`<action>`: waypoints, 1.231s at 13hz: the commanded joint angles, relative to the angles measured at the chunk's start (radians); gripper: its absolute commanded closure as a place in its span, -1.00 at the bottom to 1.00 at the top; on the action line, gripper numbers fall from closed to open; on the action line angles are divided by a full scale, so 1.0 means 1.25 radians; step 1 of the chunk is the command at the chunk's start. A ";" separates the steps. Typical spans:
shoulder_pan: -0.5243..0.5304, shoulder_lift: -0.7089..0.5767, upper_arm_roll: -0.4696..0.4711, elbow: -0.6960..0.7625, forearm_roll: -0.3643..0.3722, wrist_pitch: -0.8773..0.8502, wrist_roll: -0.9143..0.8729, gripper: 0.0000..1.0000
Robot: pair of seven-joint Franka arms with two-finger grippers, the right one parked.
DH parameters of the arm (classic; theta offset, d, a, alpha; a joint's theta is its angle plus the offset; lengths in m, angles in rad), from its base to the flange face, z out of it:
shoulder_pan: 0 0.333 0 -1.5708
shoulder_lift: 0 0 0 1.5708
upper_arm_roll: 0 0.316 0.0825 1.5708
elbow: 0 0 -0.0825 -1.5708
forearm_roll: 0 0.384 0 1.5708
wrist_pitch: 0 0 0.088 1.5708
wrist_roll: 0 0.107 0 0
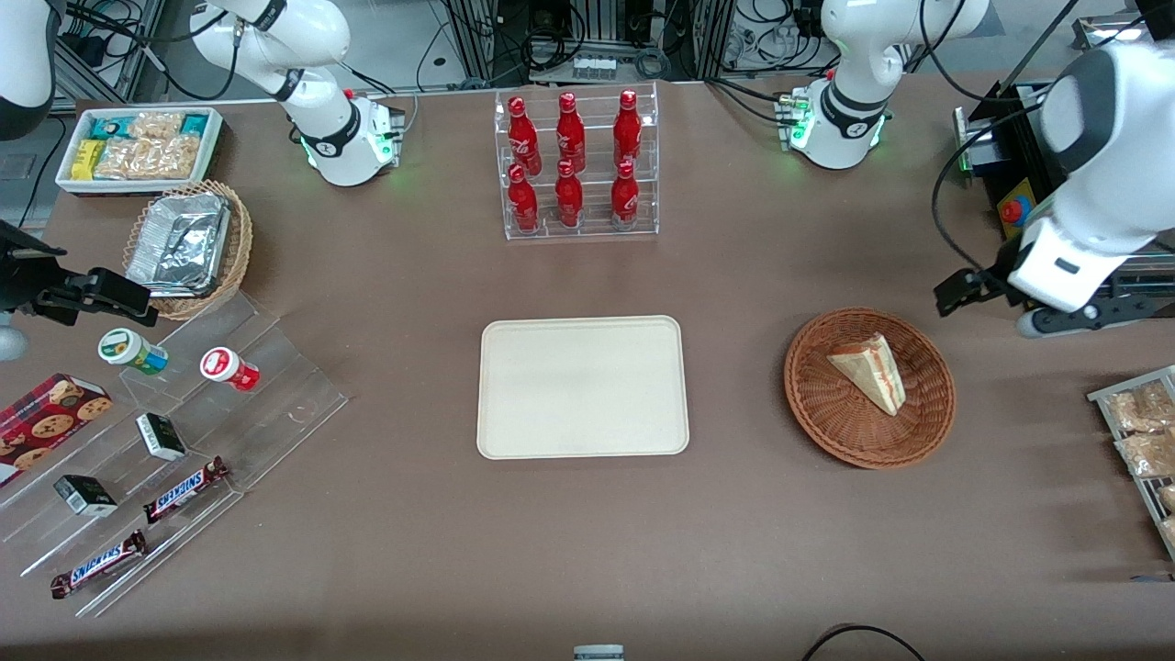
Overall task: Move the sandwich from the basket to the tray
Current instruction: 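Move the left gripper down over the wrapped sandwich in the wicker basket, then close the left gripper on the sandwich's wrapped end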
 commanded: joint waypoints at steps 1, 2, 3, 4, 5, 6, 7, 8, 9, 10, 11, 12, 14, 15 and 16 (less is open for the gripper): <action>0.002 -0.025 -0.003 -0.110 -0.007 0.127 -0.066 -1.00; -0.001 -0.008 -0.003 -0.124 -0.007 0.162 -0.125 -1.00; -0.003 0.013 -0.004 -0.128 -0.005 0.189 -0.177 -1.00; -0.006 0.031 -0.008 -0.128 -0.005 0.209 -0.212 -1.00; -0.007 0.047 -0.009 -0.130 -0.005 0.218 -0.244 -1.00; -0.008 0.063 -0.009 -0.128 -0.005 0.223 -0.257 -1.00; -0.008 0.086 -0.009 -0.128 -0.005 0.224 -0.262 -1.00; -0.011 0.109 -0.009 -0.128 -0.005 0.231 -0.276 -1.00; -0.015 0.137 -0.013 -0.128 -0.006 0.245 -0.295 -1.00; -0.025 0.158 -0.013 -0.128 -0.006 0.253 -0.310 -1.00; -0.028 0.177 -0.013 -0.128 -0.006 0.259 -0.316 -1.00; -0.030 0.192 -0.013 -0.128 -0.007 0.266 -0.329 -1.00; -0.029 0.219 -0.013 -0.130 -0.007 0.282 -0.348 -1.00; -0.030 0.229 -0.013 -0.130 -0.007 0.283 -0.348 -1.00; -0.030 0.236 -0.013 -0.130 -0.007 0.283 -0.348 -1.00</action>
